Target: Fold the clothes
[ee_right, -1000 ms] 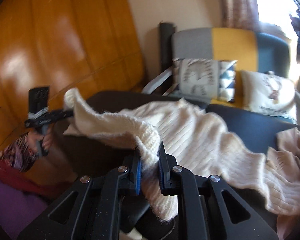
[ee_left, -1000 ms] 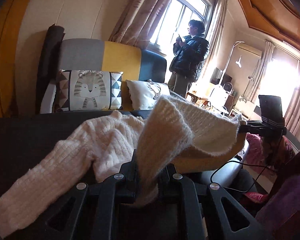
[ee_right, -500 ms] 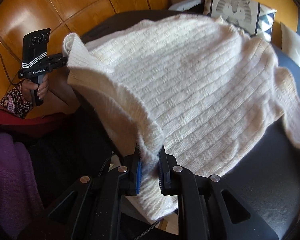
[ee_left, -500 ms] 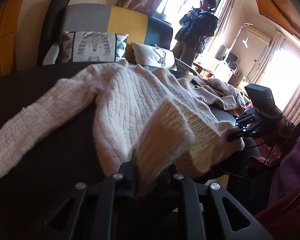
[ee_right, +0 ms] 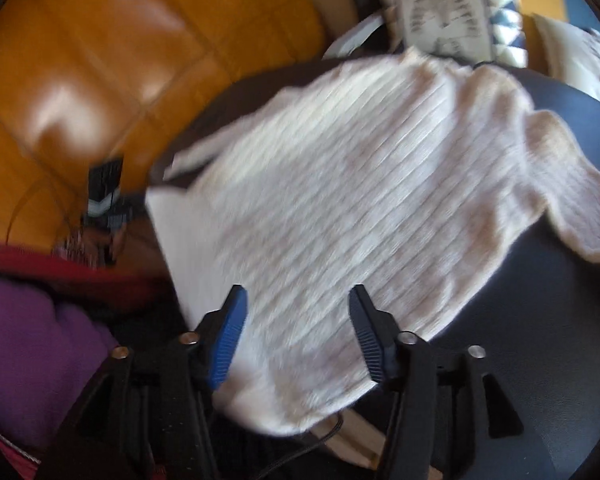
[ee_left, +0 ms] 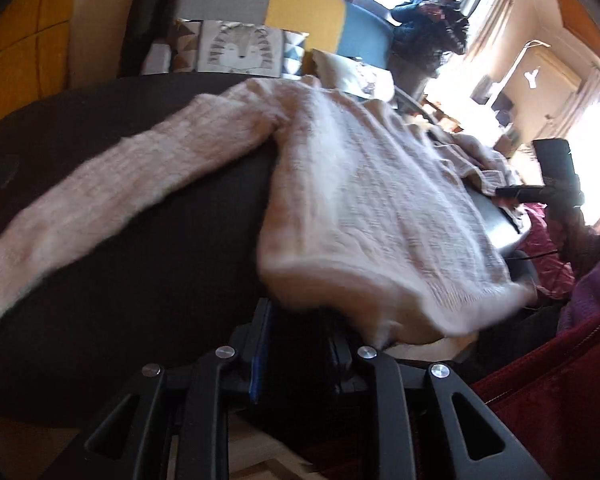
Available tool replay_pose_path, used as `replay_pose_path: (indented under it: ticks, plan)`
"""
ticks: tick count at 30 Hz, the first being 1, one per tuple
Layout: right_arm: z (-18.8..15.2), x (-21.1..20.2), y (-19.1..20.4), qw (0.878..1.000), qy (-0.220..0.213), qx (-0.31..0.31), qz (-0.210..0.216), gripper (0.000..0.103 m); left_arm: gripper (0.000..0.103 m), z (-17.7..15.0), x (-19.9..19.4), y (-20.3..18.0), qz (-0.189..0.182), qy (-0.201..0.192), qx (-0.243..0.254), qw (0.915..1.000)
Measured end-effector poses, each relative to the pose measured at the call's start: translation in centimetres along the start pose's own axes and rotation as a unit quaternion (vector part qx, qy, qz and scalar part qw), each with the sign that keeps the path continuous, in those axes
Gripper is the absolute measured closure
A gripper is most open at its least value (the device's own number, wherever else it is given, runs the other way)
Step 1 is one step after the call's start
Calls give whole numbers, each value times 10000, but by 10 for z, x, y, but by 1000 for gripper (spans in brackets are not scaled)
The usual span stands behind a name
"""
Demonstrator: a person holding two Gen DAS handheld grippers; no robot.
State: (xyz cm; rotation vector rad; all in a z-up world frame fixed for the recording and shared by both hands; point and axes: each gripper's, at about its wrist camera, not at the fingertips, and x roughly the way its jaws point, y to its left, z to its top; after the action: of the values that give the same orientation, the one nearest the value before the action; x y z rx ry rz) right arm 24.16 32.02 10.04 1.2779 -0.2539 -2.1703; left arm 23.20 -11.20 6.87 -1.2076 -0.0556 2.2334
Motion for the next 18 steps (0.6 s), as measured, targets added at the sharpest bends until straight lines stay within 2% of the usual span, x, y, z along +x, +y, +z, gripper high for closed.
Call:
replay_pose_path:
  ticks: [1,4,6,8,12,15,18]
  plan:
    - [4,2,-2,9996,-99,66,-270,38,80,1,-3,5,107,-62,-54,9999]
    - [19,25,3,9925,-148,2,-1214,39,80,25,-9,28,384,-566,-428,9967]
    - [28,45,7,9884,-93,35,-1513,39,80,43,-1,34,682,-817,-610,9924]
    - [35,65,11,9830,12,-15,-1834,39,80,61,15,39,1003,-894,-706,9884]
    - [43,101,10,9679,143,-295,-2493,39,80,93,59,58,1529,-767,-1120,9789]
    - [38,108,-6,9665,320,-126,-2543,39,80,108,89,73,1902,-475,-1273,9723]
    - [35,108,-19,9634,459,-56,-2639,39,79,119,109,86,2312,-225,-1067,9668]
